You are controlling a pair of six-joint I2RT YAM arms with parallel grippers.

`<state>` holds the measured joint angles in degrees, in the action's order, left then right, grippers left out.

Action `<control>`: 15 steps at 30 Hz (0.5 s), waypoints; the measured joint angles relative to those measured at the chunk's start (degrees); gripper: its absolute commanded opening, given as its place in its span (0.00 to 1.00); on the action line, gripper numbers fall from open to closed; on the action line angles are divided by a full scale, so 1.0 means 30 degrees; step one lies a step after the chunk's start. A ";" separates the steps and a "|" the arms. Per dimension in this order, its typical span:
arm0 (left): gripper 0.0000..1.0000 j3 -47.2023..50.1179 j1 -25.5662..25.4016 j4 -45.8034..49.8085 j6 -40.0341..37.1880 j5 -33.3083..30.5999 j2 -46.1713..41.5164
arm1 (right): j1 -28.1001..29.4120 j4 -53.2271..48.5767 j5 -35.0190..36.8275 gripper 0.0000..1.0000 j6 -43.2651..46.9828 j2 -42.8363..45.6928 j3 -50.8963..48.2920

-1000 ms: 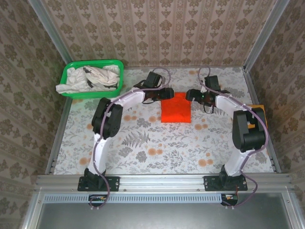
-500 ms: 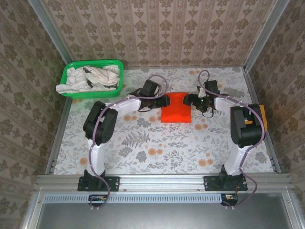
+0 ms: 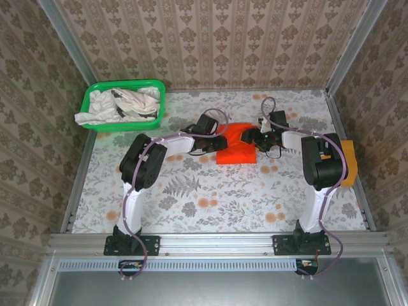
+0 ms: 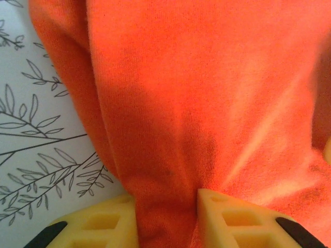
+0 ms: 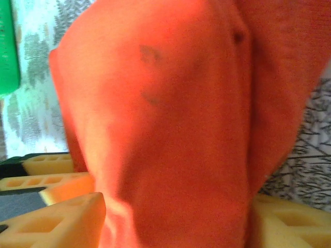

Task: Fold and stack the t-shirts

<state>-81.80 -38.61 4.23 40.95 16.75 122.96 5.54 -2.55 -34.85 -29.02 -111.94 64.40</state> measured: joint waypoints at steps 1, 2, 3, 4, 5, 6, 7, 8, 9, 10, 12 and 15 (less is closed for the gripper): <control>0.32 0.0000 0.0000 -0.0015 0.0015 0.0015 0.0000 | 0.0058 0.0204 -0.0182 0.66 -0.0066 -0.0058 0.0000; 0.32 0.0007 0.0000 -0.0015 0.0036 0.0044 0.0007 | 0.0131 0.0386 -0.0386 0.65 -0.0138 -0.0131 0.0000; 0.32 0.0007 0.0007 -0.0036 0.0080 0.0058 0.0007 | 0.0226 0.0590 -0.0590 0.63 -0.0226 -0.0219 -0.0007; 0.32 0.0007 0.0007 -0.0073 0.0109 0.0073 0.0022 | 0.0321 0.0780 -0.0765 0.60 -0.0306 -0.0321 0.0000; 0.32 0.0007 0.0000 -0.0131 0.0153 0.0095 0.0036 | 0.0393 0.0867 -0.0918 0.56 -0.0379 -0.0444 0.0036; 0.32 0.0007 0.0000 -0.0168 0.0175 0.0124 0.0036 | 0.0459 0.0867 -0.1027 0.52 -0.0415 -0.0576 0.0102; 0.32 0.0007 0.0000 -0.0175 0.0211 0.0131 0.0036 | 0.0510 0.0860 -0.1107 0.47 -0.0408 -0.0765 0.0233; 0.32 0.0007 0.0000 -0.0189 0.0219 0.0131 0.0036 | 0.0546 0.0852 -0.1158 0.41 -0.0401 -0.0933 0.0372; 0.33 0.0007 0.0000 -0.0226 0.0226 0.0131 0.0036 | 0.0554 0.0845 -0.1202 0.26 -0.0401 -0.1122 0.0525; 0.34 0.0007 0.0000 -0.0262 0.0226 0.0131 0.0036 | 0.0568 0.0816 -0.1188 0.10 -0.0262 -0.1290 0.0670; 0.41 0.0058 0.0000 -0.0379 0.0240 0.0124 0.0036 | 0.0590 0.0517 -0.1078 0.00 0.0080 -0.1428 0.0896; 0.63 0.0481 -0.0036 -0.1166 0.0321 0.0146 -0.0131 | 0.0656 -0.0605 -0.0437 0.00 0.1144 -0.1384 0.1428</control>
<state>-80.36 -38.72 0.73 41.91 17.19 122.56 7.51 -4.36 -36.16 -25.58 -116.09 68.69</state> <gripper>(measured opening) 0.520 0.083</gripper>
